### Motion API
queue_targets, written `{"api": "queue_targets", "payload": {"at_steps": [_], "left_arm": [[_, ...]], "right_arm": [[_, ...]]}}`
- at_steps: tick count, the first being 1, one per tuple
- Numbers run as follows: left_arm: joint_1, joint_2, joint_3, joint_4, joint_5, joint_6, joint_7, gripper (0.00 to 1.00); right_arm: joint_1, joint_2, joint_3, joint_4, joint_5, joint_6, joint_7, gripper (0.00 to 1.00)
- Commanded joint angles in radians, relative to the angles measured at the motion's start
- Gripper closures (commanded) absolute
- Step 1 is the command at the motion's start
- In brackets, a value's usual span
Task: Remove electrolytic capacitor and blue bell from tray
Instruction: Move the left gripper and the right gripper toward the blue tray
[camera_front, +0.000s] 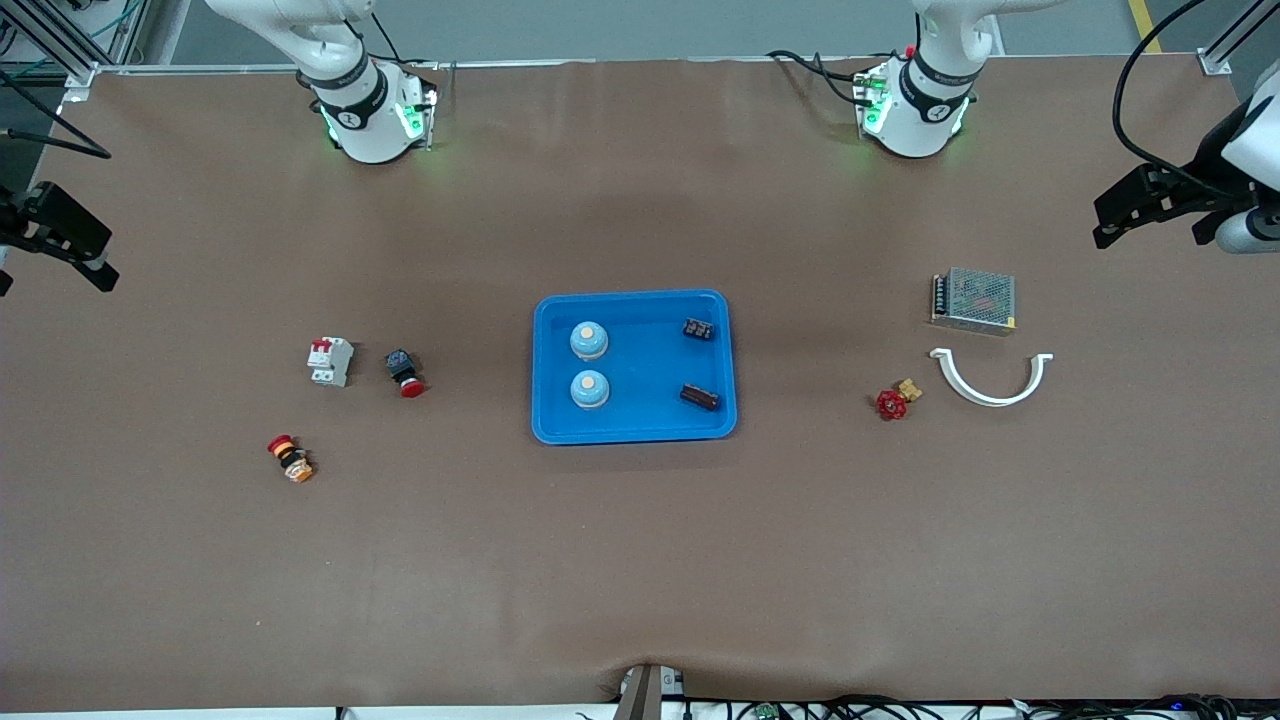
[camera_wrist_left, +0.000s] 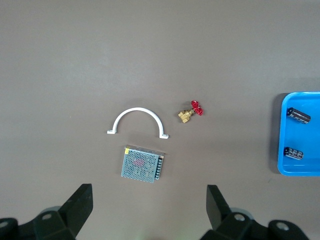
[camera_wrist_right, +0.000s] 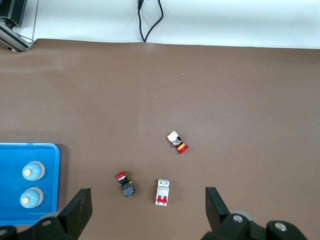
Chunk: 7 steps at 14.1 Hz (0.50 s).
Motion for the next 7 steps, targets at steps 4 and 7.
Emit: {"api": "queue_targets", "payload": {"at_steps": [4, 7], "left_arm": [[0.004, -0.010, -0.005, 0.007, 0.015, -0.016, 0.027, 0.00], [0.003, -0.003, -0.004, 0.009, 0.022, -0.016, 0.015, 0.00]], "right_arm": [[0.003, 0.005, -0.001, 0.018, 0.008, -0.006, 0.013, 0.00], [0.003, 0.005, -0.001, 0.016, 0.010, -0.006, 0.014, 0.00]]}}
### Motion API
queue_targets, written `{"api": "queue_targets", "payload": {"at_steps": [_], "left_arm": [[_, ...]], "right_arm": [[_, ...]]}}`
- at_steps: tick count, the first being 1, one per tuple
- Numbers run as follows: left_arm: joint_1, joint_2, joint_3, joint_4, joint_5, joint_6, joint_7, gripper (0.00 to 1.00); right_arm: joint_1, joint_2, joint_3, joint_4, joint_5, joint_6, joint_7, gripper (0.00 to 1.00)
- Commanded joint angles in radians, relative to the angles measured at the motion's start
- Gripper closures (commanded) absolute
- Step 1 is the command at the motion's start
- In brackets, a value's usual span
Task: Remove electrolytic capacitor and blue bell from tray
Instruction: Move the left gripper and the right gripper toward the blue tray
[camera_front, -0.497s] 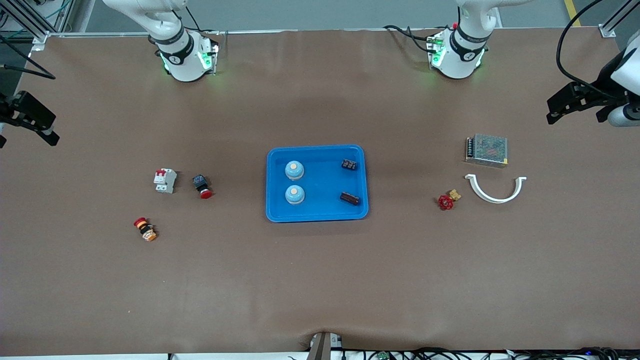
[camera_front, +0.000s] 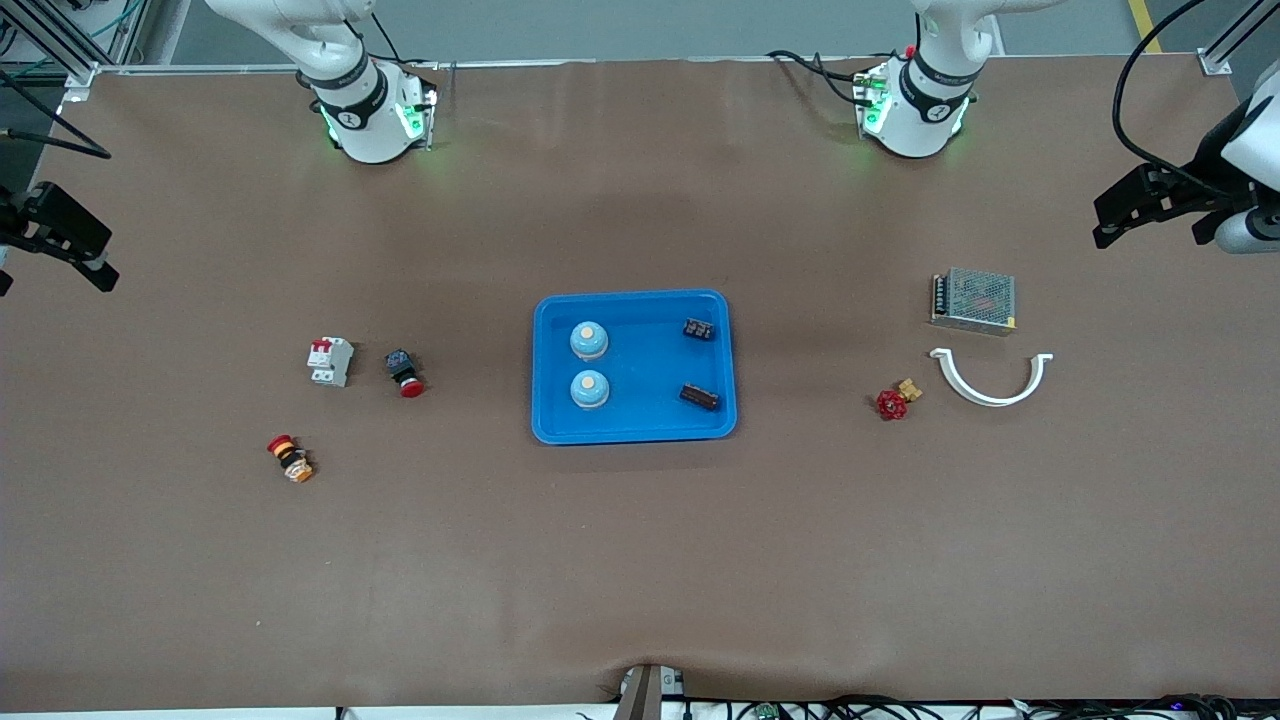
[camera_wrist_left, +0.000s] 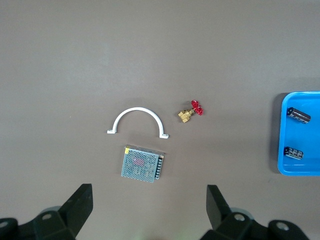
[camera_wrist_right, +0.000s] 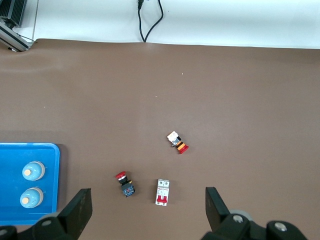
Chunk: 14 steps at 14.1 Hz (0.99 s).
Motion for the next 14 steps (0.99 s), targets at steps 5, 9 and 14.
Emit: {"api": "queue_targets", "payload": {"at_steps": [5, 9, 14], "left_arm": [[-0.005, 0.028, -0.010, 0.004, 0.003, -0.012, 0.009, 0.00], [-0.028, 0.054, -0.027, -0.014, 0.005, 0.002, -0.017, 0.00], [-0.043, 0.125, -0.086, -0.043, 0.002, 0.054, -0.165, 0.00]], "right_arm": [[0.006, 0.006, 0.001, 0.016, 0.011, -0.006, 0.013, 0.00], [0.006, 0.006, 0.001, 0.016, 0.011, -0.006, 0.013, 0.00], [0.002, 0.005, -0.002, 0.016, 0.011, -0.017, 0.004, 0.00]]}}
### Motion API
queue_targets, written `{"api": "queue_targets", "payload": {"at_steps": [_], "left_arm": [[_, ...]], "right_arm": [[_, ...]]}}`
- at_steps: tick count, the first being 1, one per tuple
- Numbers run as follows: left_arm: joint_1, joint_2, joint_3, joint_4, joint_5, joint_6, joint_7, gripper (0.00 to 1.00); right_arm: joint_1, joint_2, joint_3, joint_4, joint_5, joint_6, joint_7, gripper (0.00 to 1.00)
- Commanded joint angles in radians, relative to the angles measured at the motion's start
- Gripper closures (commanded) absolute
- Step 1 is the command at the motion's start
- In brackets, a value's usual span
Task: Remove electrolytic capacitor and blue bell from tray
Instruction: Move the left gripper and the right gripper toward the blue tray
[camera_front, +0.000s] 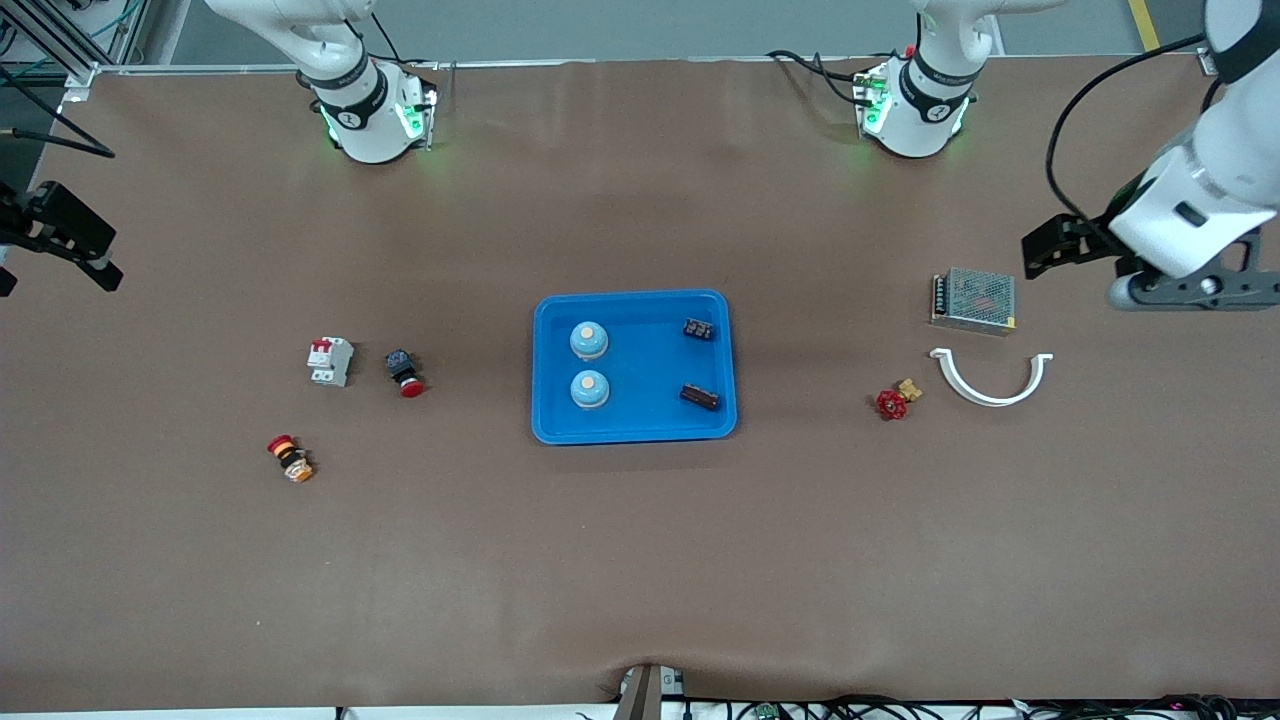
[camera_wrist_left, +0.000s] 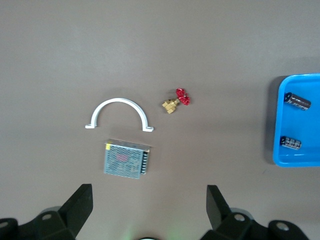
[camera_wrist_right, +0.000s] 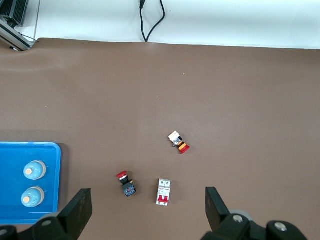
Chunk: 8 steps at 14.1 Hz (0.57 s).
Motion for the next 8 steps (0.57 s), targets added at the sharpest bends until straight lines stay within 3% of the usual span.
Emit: {"api": "queue_targets", "payload": {"at_steps": [1, 8], "left_arm": [[-0.005, 0.029, -0.051, -0.027, 0.002, 0.040, -0.118, 0.00], [-0.028, 0.062, -0.174, -0.179, 0.002, 0.201, -0.461, 0.00]], "right_arm": [[0.001, 0.005, -0.003, 0.016, 0.008, -0.012, 0.004, 0.00], [0.045, 0.029, -0.001, 0.004, 0.007, -0.020, 0.002, 0.00]]}}
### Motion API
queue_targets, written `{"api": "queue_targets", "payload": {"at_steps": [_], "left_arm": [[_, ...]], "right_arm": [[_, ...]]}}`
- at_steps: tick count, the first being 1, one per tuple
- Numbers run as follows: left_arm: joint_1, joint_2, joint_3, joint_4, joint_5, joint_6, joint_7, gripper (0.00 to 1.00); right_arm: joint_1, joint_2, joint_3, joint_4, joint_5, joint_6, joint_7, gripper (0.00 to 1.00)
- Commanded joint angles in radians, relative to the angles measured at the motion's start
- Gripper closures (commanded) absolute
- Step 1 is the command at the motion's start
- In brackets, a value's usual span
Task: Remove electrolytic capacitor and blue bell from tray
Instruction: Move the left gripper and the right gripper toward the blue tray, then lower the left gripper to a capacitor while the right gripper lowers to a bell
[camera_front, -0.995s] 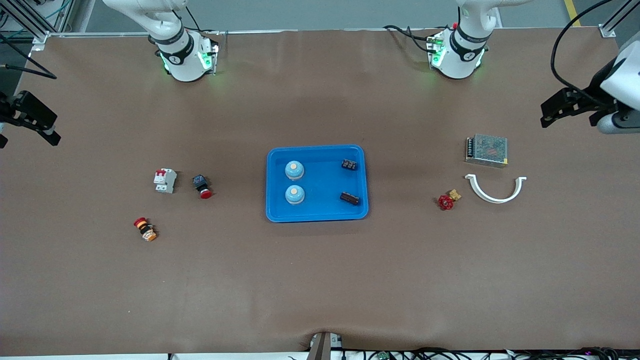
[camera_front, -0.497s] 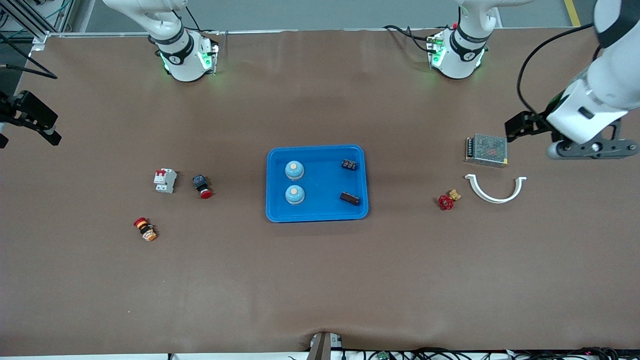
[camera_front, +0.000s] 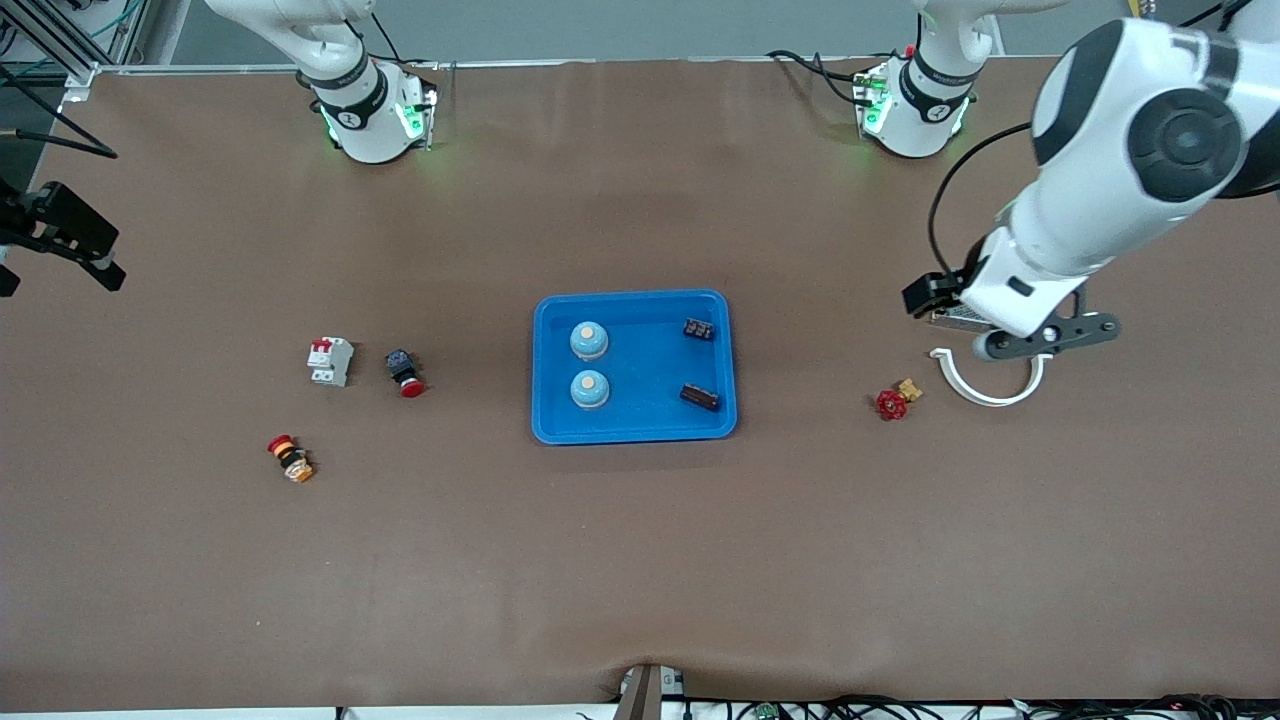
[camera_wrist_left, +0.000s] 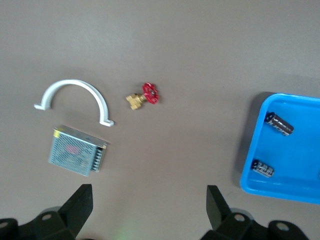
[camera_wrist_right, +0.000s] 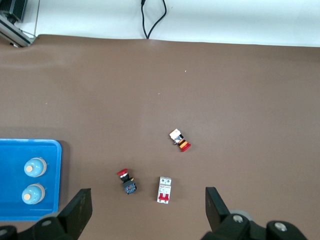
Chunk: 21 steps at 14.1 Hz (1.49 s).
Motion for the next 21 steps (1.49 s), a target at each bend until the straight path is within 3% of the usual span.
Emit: {"api": "queue_targets", "payload": {"at_steps": [1, 5, 11, 16, 21], "left_arm": [[-0.027, 0.004, -0.032, -0.060, 0.002, 0.058, -0.145, 0.00], [-0.116, 0.038, -0.032, -0.179, 0.003, 0.262, -0.410, 0.00], [-0.247, 0.191, -0.031, -0.181, 0.020, 0.425, -0.757, 0.00], [-0.320, 0.287, -0.029, -0.178, 0.049, 0.532, -1.014, 0.00], [-0.357, 0.357, -0.028, -0.178, 0.051, 0.595, -1.230, 0.00]], "right_arm": [[0.046, 0.036, -0.001, 0.006, 0.006, -0.008, 0.008, 0.00], [0.156, 0.104, -0.002, -0.026, 0.006, -0.006, 0.015, 0.00], [0.376, 0.235, -0.002, -0.075, 0.008, 0.127, 0.369, 0.00], [0.452, 0.287, -0.001, -0.236, 0.020, 0.345, 0.413, 0.00], [0.526, 0.368, -0.001, -0.243, 0.060, 0.365, 0.480, 0.00]]}}
